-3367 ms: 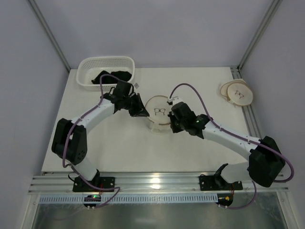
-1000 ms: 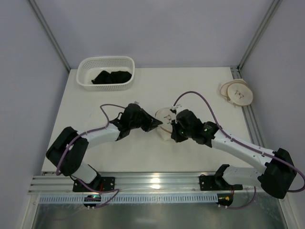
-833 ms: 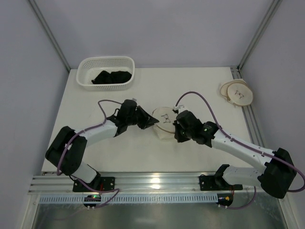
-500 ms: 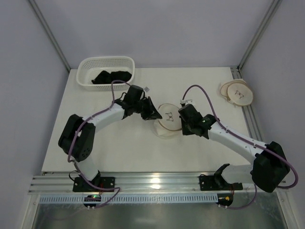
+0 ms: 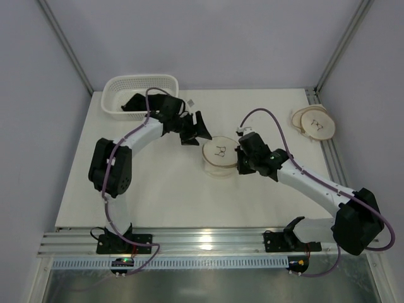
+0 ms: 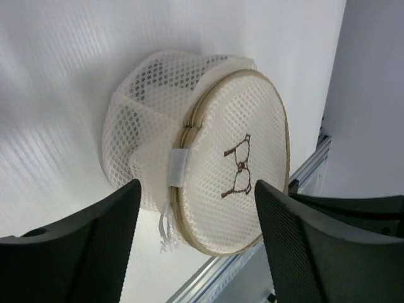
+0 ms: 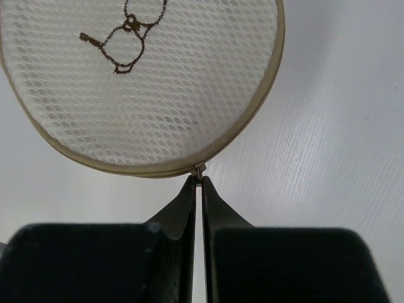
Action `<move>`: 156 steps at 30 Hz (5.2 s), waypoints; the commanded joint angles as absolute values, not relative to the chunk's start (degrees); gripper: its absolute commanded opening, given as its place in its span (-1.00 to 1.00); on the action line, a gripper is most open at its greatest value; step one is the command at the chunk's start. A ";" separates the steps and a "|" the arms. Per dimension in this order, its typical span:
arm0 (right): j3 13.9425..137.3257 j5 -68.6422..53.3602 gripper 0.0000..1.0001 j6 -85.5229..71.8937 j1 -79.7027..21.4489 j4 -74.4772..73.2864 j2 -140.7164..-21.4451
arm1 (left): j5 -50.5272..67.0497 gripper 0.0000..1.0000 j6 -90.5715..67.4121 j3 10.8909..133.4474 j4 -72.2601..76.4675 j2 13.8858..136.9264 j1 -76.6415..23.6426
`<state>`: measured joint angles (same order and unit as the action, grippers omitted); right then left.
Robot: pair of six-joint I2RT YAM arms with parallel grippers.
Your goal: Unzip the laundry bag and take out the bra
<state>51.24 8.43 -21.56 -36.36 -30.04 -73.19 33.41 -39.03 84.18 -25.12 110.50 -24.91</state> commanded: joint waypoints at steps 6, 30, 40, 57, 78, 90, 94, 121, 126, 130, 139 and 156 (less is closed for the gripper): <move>49.31 -3.50 -0.93 -21.09 -37.61 -26.54 -69.09 | 24.09 0.78 -48.22 74.65 -22.50 95.93 -24.70; 47.46 -19.43 -0.93 -16.79 -44.12 -19.86 -72.69 | 20.57 -0.52 -73.83 48.95 1.58 85.16 -36.04; 46.76 -17.84 -0.93 -15.12 -44.38 -23.90 -71.72 | 20.30 -1.00 -69.53 51.41 -1.04 87.62 -33.93; 54.93 18.28 -0.93 -25.49 -38.33 -37.62 -78.30 | 35.77 -1.00 -43.54 72.31 -20.64 101.84 -26.37; 50.89 -8.67 -0.93 -20.31 -37.88 -22.96 -73.30 | 25.31 0.99 -51.58 68.58 -18.66 93.44 -26.89; 49.75 -20.57 -0.93 -18.37 -38.85 -17.05 -74.88 | 22.24 0.99 -65.12 57.74 -6.33 88.06 -33.31; 49.66 -20.57 -0.93 -18.02 -38.93 -17.49 -74.62 | 20.57 0.99 -66.70 58.45 -4.40 90.70 -35.68; 50.88 -0.54 -0.93 -19.68 -41.31 -34.26 -76.28 | 27.31 -1.00 -54.06 64.50 -13.52 93.25 -28.66; 53.87 7.54 -0.93 -22.76 -37.97 -36.21 -81.37 | 32.42 -1.00 -44.15 72.14 -21.95 98.87 -27.86; 55.63 7.91 -0.93 -22.59 -37.00 -34.55 -83.93 | 34.54 -1.00 -36.84 80.49 -27.76 104.93 -27.60; 55.20 3.78 -0.93 -21.01 -37.09 -31.29 -77.97 | 32.62 0.68 -37.26 88.51 -25.93 109.87 -26.89; 52.03 -20.47 -0.93 -17.31 -39.46 -21.10 -76.37 | 21.45 0.99 -61.69 55.90 -9.50 84.20 -32.34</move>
<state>50.87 -16.34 -18.55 -38.63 -24.51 -74.96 22.85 -55.72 57.49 -16.12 85.23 -30.72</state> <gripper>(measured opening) 0.044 0.994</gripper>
